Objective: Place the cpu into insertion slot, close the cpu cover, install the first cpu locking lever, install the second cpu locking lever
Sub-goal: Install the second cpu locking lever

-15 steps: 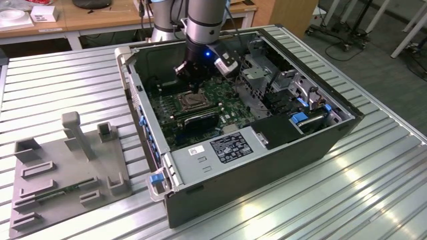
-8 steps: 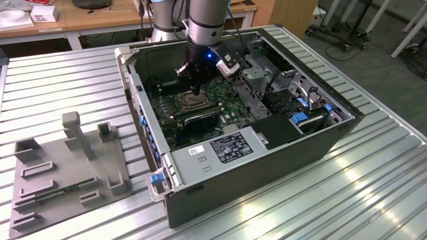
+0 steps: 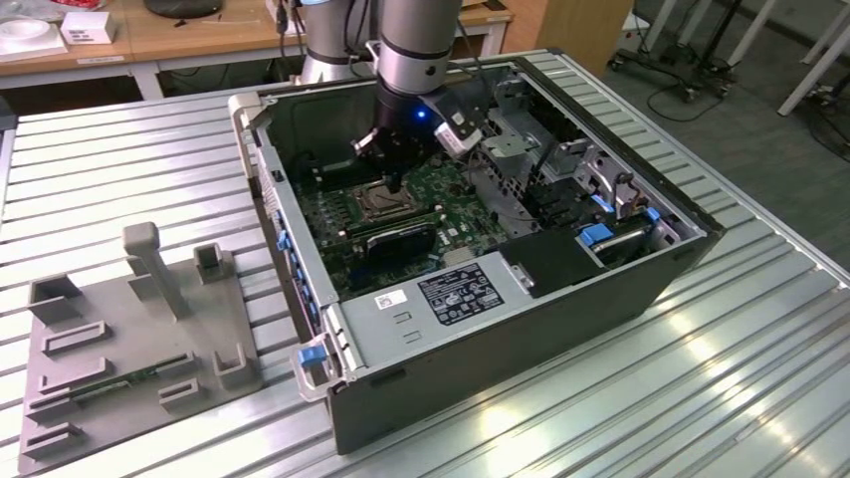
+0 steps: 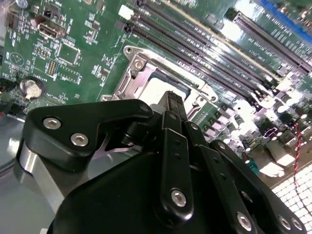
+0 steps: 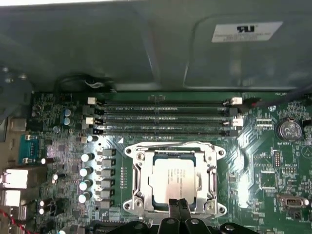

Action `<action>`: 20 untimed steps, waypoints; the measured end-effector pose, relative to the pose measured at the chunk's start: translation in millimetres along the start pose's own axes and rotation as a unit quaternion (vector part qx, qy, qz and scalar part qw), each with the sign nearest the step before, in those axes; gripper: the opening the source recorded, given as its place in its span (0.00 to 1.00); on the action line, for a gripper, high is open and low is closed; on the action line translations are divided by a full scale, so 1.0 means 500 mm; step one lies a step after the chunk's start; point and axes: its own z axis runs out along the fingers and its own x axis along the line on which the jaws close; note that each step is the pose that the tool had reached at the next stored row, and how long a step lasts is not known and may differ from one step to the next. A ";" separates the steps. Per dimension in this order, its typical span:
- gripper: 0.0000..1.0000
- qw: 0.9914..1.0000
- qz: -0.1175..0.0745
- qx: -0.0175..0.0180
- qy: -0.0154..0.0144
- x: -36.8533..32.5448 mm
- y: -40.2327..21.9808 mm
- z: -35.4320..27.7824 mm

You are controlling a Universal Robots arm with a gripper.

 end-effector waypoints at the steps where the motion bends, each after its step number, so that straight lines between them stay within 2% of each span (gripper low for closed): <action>1: 0.11 1.000 0.000 0.000 0.000 0.000 -0.002 0.000; 5: 0.11 1.000 0.000 0.000 0.000 0.000 -0.012 -0.001; 12: 0.11 1.000 0.000 0.000 0.000 0.000 -0.021 -0.002; 15: 0.11 1.000 0.000 0.001 -0.002 0.003 -0.022 -0.002; 20: 0.11 1.000 0.000 0.002 -0.006 0.019 -0.024 0.000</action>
